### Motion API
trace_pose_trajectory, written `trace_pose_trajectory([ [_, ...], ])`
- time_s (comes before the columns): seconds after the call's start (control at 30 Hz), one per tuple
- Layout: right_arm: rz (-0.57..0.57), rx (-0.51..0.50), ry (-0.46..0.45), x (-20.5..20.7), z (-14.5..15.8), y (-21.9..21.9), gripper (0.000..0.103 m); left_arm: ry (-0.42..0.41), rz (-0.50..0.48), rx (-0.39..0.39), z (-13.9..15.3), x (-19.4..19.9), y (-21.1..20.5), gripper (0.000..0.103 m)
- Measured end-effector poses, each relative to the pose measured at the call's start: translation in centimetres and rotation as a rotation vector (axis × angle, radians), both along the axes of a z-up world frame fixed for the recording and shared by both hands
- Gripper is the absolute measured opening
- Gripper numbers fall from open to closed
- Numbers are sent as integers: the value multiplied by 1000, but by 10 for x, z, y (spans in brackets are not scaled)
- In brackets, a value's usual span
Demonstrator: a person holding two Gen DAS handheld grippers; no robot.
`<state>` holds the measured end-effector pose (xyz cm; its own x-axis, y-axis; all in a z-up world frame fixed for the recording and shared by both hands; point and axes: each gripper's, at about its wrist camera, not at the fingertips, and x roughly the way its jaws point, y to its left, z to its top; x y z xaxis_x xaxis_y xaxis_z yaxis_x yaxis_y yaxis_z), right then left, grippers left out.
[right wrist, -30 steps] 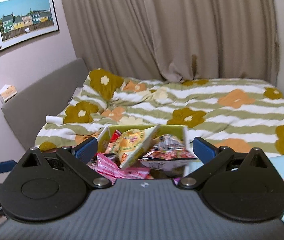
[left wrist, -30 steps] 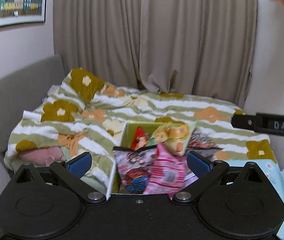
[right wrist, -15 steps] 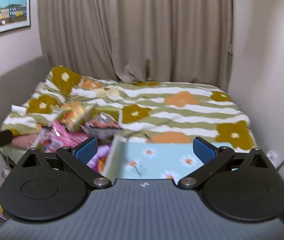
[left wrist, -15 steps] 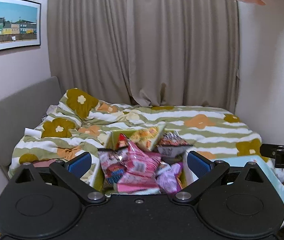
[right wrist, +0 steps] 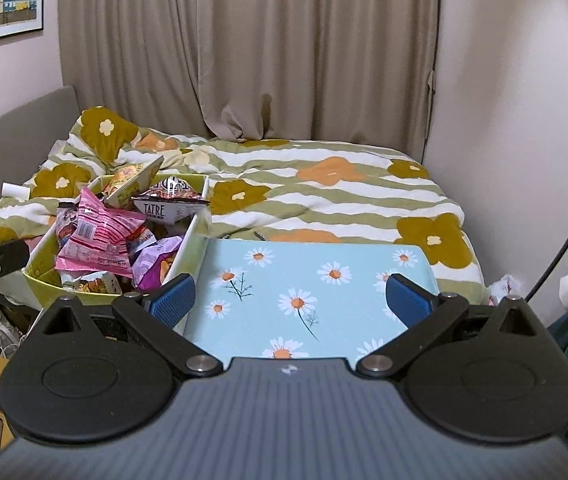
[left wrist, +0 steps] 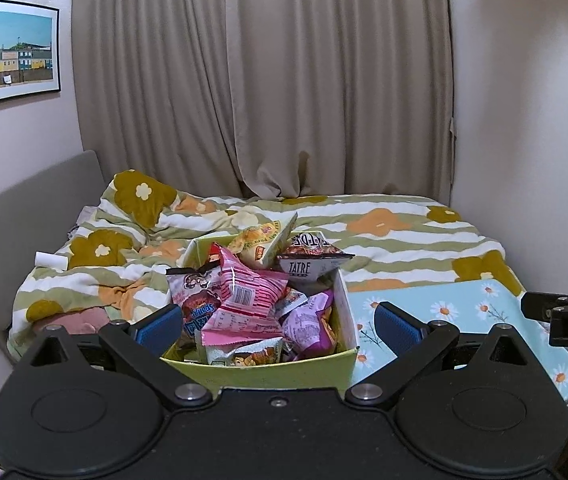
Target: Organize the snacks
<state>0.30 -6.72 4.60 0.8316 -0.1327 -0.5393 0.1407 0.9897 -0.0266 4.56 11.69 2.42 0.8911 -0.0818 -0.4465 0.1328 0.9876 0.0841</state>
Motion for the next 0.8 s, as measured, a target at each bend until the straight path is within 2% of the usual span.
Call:
trace_pose_trajectory([
  [0.8,-19,15,12,-1,-6,-5,103,6,2,20,-3,3,-2,103],
])
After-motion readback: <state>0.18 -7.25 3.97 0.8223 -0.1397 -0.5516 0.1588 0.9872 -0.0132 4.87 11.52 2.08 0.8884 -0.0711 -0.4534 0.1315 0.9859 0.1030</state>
